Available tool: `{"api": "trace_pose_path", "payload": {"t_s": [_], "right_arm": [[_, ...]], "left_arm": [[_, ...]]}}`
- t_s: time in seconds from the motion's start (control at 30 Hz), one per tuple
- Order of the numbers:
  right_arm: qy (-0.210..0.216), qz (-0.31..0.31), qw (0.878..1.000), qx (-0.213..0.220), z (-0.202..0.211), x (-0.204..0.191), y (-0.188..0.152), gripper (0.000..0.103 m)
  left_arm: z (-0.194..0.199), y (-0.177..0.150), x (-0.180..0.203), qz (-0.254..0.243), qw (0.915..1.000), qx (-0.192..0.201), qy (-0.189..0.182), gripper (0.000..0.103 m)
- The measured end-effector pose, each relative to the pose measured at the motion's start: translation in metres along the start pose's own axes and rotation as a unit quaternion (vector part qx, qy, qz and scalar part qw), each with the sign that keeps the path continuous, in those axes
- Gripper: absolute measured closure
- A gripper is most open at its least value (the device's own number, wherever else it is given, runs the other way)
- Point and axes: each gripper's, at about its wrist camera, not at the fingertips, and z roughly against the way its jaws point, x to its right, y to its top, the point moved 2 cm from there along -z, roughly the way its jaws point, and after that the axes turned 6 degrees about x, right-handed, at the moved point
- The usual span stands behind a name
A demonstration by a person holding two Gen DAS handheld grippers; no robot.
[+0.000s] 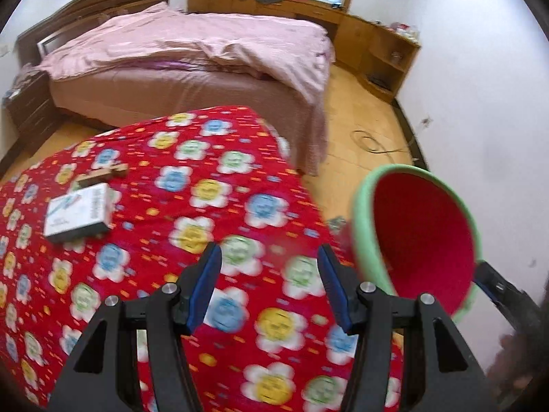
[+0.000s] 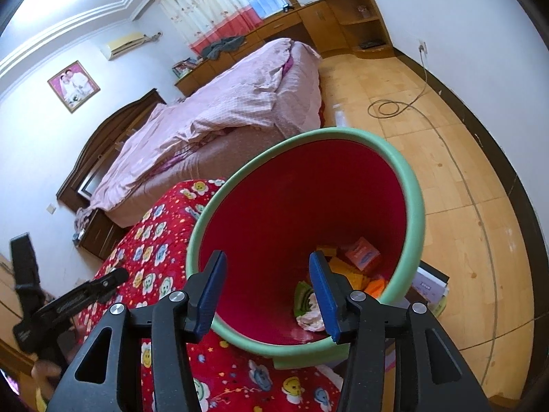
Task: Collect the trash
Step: 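Move both tools back to the bedspread toward the white medicine box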
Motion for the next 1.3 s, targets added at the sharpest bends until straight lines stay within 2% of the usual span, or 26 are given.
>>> {"api": "trace_pose_path", "payload": {"t_s": [0.17, 0.47, 0.77, 1.3], "right_arm": [[-0.001, 0.002, 1.0, -0.002, 0.0, -0.001, -0.001, 0.051], [-0.005, 0.008, 1.0, -0.006, -0.003, -0.008, 0.0, 0.051], [0.004, 0.02, 1.0, -0.015, -0.01, -0.02, -0.001, 0.051], [0.014, 0.043, 0.999, -0.026, -0.018, -0.038, -0.005, 0.051]], "left_arm": [[-0.023, 0.012, -0.035, 0.01, 0.9993, -0.004, 0.035, 0.045], [-0.052, 0.019, -0.086, 0.045, 0.9962, -0.025, 0.071, 0.045], [-0.034, 0.003, -0.133, 0.102, 0.99, -0.019, 0.096, 0.045], [-0.001, -0.007, -0.218, 0.161, 0.9741, -0.006, 0.159, 0.045]]}}
